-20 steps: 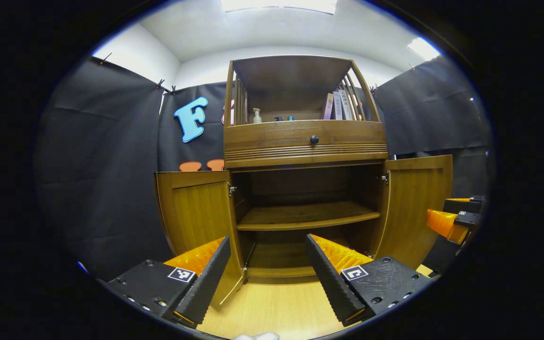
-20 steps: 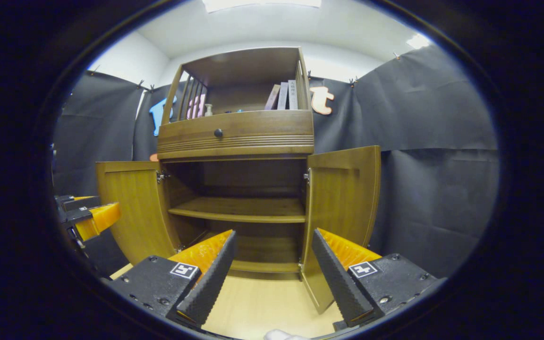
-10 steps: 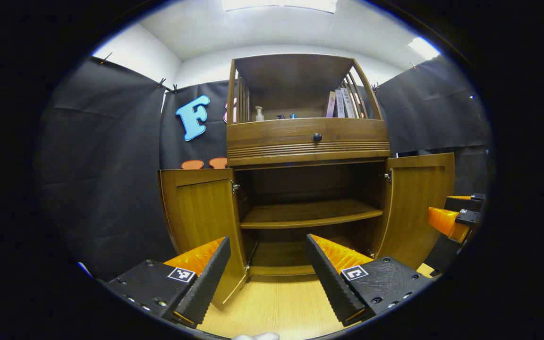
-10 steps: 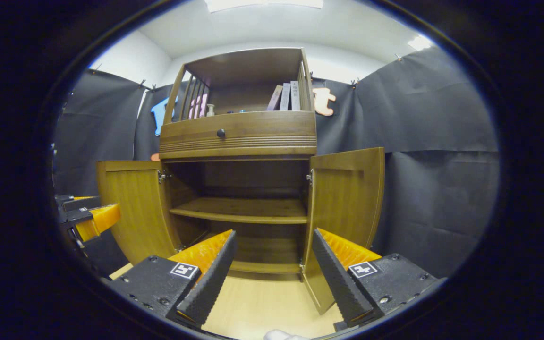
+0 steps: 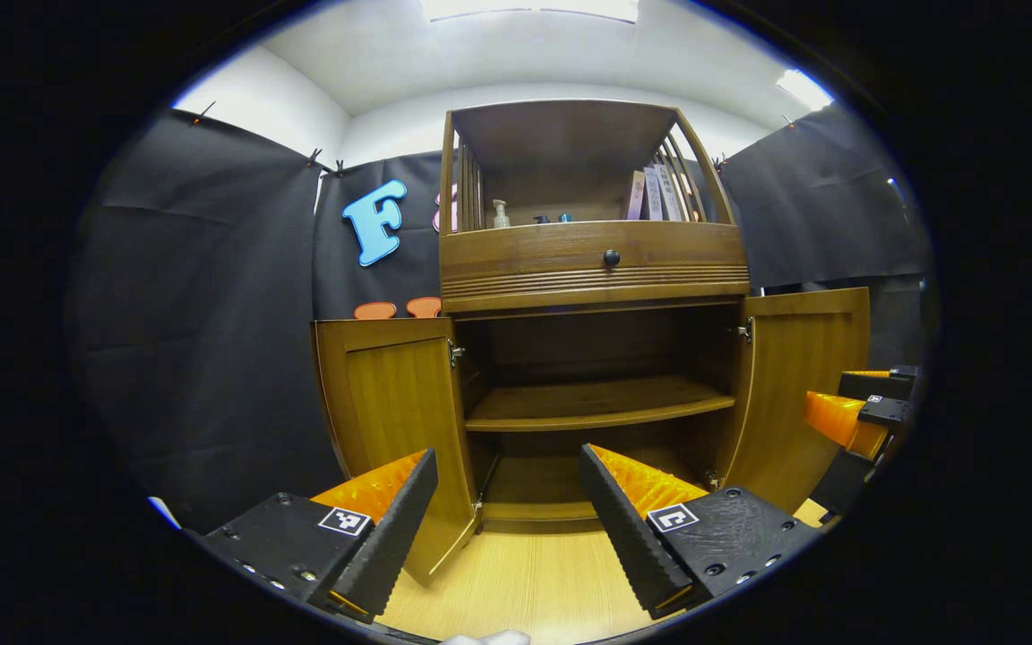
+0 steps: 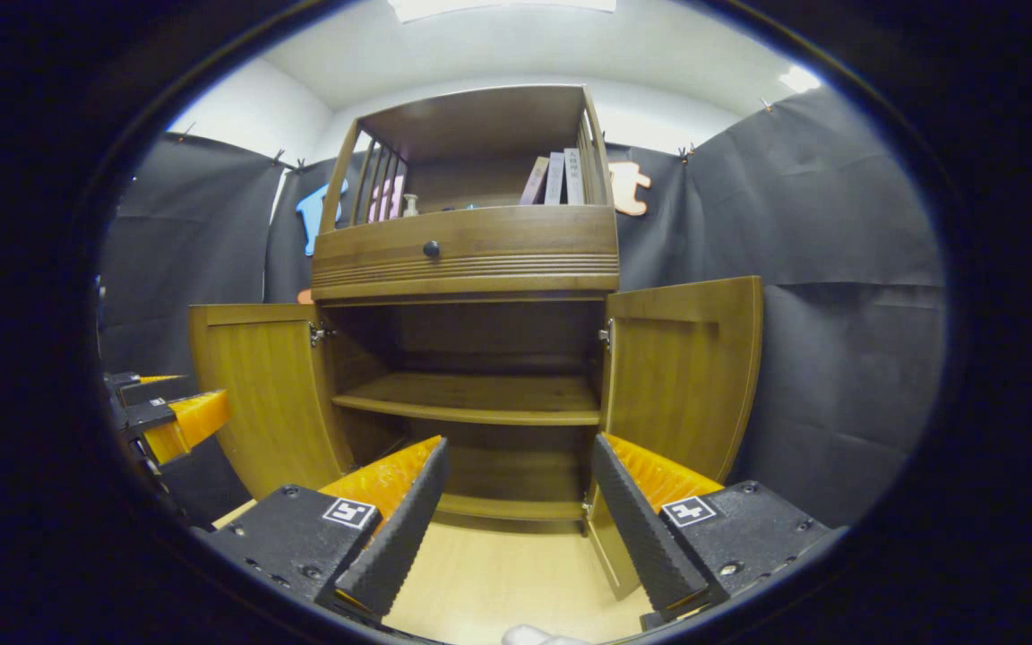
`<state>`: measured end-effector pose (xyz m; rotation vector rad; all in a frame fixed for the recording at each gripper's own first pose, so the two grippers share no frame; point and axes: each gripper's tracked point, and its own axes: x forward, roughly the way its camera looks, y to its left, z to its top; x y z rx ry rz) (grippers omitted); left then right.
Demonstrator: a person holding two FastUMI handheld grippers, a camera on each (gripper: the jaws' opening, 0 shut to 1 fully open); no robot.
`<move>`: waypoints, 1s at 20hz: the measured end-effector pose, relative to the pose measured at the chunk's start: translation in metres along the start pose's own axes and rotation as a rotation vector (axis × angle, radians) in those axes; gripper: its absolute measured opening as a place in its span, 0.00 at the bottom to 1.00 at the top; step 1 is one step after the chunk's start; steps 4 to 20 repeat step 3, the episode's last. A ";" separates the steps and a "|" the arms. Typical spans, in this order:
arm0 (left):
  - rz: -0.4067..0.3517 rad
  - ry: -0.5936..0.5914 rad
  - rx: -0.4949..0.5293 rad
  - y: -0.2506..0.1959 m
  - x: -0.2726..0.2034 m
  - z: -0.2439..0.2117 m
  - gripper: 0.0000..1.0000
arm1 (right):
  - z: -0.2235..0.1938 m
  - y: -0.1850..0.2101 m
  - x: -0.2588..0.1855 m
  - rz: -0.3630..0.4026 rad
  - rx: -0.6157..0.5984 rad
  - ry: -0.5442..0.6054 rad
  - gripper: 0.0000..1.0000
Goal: Open the right door of the double-door shoe cabinet with the right hand, and open the left door with the left hand.
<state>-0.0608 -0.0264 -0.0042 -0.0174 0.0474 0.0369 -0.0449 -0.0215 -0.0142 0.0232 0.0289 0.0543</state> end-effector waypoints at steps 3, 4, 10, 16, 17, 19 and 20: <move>0.010 0.004 0.000 0.002 0.000 -0.001 0.96 | -0.002 0.002 0.004 0.008 -0.002 0.010 1.00; 0.010 0.004 0.000 0.002 0.000 -0.001 0.96 | -0.002 0.002 0.004 0.008 -0.002 0.010 1.00; 0.010 0.004 0.000 0.002 0.000 -0.001 0.96 | -0.002 0.002 0.004 0.008 -0.002 0.010 1.00; 0.010 0.004 0.000 0.002 0.000 -0.001 0.96 | -0.002 0.002 0.004 0.008 -0.002 0.010 1.00; 0.010 0.004 0.000 0.002 0.000 -0.001 0.96 | -0.002 0.002 0.004 0.008 -0.002 0.010 1.00; 0.010 0.004 0.000 0.002 0.000 -0.001 0.96 | -0.002 0.002 0.004 0.008 -0.002 0.010 1.00; 0.010 0.004 0.000 0.002 0.000 -0.001 0.96 | -0.002 0.002 0.004 0.008 -0.002 0.010 1.00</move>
